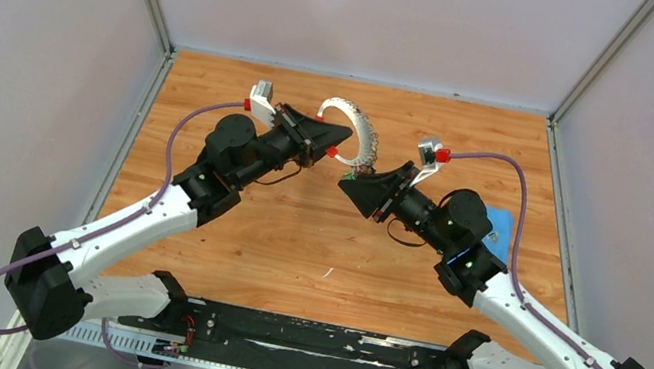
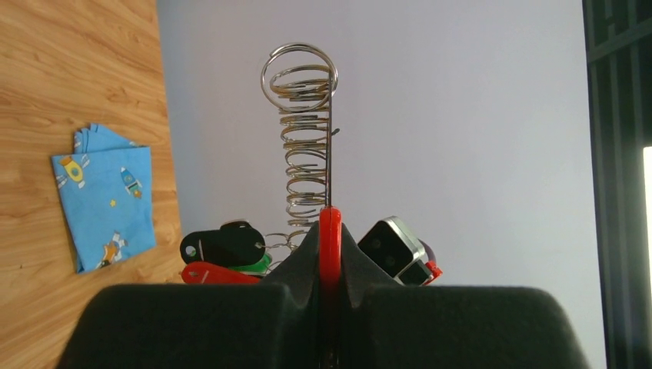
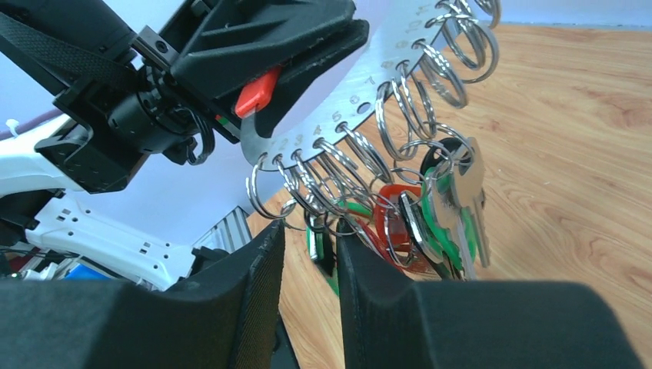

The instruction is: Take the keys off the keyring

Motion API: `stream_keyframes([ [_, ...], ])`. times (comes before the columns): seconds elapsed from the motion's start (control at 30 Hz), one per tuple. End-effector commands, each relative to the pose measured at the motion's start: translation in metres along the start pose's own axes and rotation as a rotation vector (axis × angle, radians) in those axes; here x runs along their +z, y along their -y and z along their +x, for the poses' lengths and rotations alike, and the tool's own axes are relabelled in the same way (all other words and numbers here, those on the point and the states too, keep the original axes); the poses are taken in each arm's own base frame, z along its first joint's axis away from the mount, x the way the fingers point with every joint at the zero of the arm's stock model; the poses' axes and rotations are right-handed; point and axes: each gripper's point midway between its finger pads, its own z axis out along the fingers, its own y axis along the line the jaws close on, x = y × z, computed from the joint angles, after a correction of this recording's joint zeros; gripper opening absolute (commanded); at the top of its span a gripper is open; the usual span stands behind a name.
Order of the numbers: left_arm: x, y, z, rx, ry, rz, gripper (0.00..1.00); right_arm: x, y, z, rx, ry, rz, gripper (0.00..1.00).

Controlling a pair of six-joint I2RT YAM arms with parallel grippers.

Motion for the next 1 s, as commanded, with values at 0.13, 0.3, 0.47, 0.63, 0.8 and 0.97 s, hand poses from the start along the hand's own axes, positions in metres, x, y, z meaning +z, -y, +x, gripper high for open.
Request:
stream_keyframes([
  [0.13, -0.007, 0.033, -0.007, 0.02, 0.044, 0.08, 0.0, -0.003, -0.017, -0.003, 0.015, 0.023, -0.072, 0.07],
  [0.3, -0.009, 0.034, -0.009, 0.035, 0.051, 0.082, 0.0, -0.007, -0.017, 0.002, 0.014, 0.006, -0.071, 0.01],
  [0.47, -0.01, 0.033, -0.01, 0.103, 0.058, 0.073, 0.0, -0.012, -0.021, 0.002, -0.016, -0.016, -0.082, 0.01],
  [0.63, -0.006, 0.028, -0.002, 0.224, 0.011, 0.062, 0.0, -0.014, -0.024, 0.009, -0.059, -0.092, -0.092, 0.01],
  [0.8, -0.008, 0.022, 0.005, 0.35, -0.032, 0.071, 0.0, -0.018, -0.019, 0.016, -0.085, -0.166, -0.057, 0.01],
  [0.97, -0.013, 0.02, 0.012, 0.472, -0.076, 0.095, 0.0, -0.021, -0.017, 0.013, -0.12, -0.21, -0.019, 0.01],
])
